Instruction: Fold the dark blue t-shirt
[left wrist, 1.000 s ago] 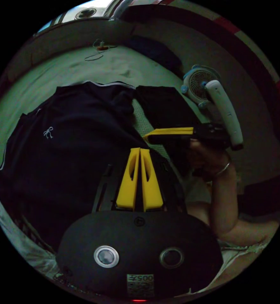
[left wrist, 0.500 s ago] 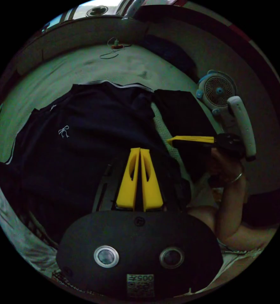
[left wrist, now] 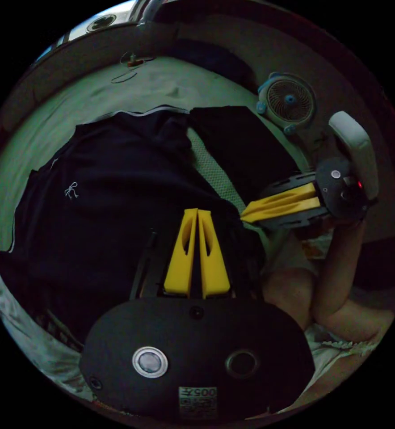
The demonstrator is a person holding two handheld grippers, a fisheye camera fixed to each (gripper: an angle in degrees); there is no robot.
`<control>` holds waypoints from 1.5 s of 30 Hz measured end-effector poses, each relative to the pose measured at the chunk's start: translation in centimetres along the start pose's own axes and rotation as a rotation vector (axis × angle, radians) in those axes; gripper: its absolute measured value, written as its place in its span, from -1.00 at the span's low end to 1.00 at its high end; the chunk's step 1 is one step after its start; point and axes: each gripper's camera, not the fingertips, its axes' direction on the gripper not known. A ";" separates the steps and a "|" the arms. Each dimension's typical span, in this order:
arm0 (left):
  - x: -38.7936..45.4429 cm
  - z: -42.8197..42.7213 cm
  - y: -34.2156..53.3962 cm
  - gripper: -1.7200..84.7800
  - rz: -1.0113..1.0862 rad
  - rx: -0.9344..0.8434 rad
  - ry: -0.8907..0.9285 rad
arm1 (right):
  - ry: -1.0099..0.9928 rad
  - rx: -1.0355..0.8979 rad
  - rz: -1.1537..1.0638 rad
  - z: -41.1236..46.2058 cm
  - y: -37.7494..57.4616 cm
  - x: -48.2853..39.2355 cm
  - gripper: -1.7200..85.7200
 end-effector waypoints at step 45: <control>7.0 4.1 -8.6 -0.98 -0.035 -0.021 -0.089 | 0.096 0.279 0.848 -2.8 29.4 -15.2 -0.85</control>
